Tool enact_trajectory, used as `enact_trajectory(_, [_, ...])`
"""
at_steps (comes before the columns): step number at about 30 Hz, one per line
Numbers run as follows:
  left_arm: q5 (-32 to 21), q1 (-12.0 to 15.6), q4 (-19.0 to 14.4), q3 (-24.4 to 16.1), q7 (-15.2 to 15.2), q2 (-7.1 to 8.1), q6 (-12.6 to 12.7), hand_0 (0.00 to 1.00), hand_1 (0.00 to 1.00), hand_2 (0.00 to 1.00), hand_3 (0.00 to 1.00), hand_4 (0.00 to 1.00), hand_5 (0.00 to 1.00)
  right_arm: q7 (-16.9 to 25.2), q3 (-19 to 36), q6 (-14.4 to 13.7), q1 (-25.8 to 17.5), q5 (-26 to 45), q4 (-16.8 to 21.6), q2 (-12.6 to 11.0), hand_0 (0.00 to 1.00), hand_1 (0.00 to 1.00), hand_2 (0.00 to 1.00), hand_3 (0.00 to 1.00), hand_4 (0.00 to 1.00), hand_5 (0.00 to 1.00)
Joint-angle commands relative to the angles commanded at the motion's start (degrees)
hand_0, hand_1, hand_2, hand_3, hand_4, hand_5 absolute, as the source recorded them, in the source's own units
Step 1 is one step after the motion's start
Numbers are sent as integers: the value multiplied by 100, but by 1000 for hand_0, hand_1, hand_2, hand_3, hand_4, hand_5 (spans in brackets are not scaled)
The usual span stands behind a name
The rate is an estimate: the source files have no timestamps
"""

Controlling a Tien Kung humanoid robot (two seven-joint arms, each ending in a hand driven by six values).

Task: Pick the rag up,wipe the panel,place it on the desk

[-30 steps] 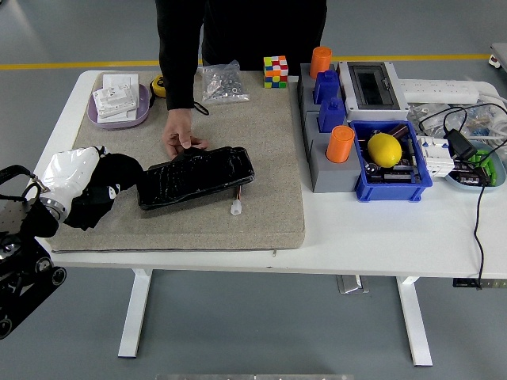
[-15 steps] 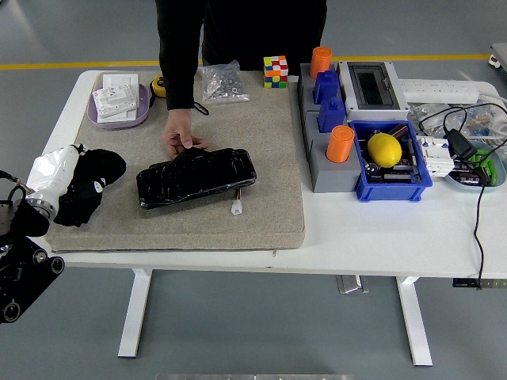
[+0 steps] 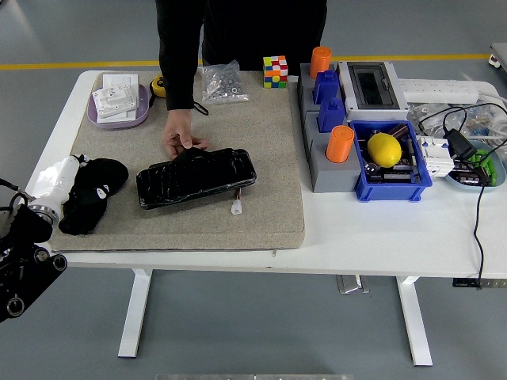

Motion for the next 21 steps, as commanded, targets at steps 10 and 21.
enact_trajectory(10, [-102, 90, 20, -35, -11, 42, -146, 478, 755, 797, 713, 910, 302, -7, 22, 7, -28, -21, -4, 7, 691, 456, 639, 618, 998, 703])
enact_trajectory(21, [-176, 152, -89, -154, -43, 131, -241, 584, 817, 858, 799, 998, 483, -10, -3, -3, -32, -26, -3, 12, 692, 456, 638, 618, 998, 703])
